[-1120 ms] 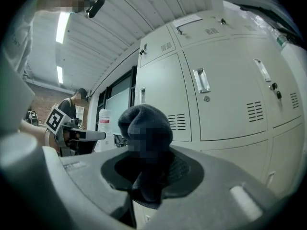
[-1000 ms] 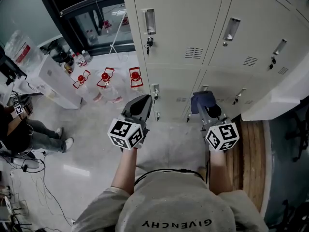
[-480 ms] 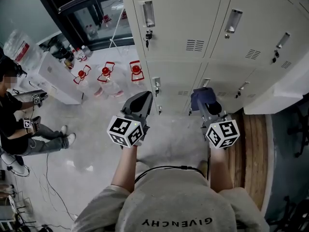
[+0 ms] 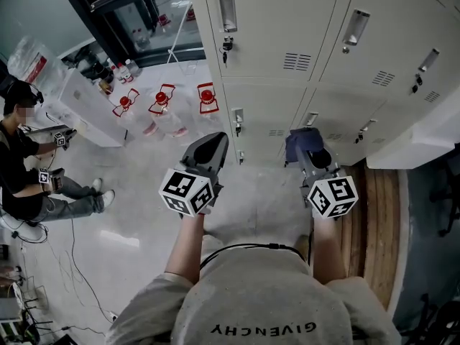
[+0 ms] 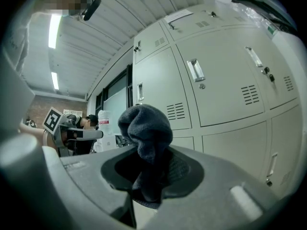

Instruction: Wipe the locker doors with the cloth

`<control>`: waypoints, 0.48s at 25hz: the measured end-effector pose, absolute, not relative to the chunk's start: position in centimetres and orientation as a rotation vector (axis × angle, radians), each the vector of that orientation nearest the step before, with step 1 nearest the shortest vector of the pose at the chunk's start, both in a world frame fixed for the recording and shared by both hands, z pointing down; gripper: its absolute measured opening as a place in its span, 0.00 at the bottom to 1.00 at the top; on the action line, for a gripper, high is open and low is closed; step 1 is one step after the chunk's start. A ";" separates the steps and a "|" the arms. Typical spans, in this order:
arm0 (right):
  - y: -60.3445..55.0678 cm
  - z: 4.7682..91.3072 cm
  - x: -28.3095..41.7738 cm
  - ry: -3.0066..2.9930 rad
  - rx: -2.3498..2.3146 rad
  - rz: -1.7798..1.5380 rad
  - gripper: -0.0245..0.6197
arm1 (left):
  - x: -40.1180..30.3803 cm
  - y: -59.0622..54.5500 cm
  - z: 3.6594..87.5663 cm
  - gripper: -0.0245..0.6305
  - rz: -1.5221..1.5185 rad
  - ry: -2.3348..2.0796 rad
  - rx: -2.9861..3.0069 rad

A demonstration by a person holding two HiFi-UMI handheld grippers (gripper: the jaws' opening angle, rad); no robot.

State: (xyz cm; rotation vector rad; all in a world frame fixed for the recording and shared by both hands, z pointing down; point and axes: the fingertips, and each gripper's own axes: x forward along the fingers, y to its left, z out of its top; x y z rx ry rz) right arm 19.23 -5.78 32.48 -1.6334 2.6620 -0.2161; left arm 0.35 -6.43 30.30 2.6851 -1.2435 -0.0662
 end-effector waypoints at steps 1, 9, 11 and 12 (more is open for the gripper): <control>-5.8 32.5 19.2 2.657 -1.628 -0.227 0.20 | 0.2 -6.4 30.3 0.04 -0.066 -1.247 2.683; -5.9 32.8 19.3 2.648 -1.624 -0.252 0.20 | 0.0 -6.4 30.5 0.04 -0.076 -1.253 2.673; -6.0 32.9 19.3 2.645 -1.626 -0.254 0.20 | 0.0 -6.4 30.5 0.04 -0.076 -1.253 2.673; -5.9 32.9 19.3 2.644 -1.627 -0.254 0.20 | 0.0 -6.4 30.5 0.04 -0.076 -1.253 2.673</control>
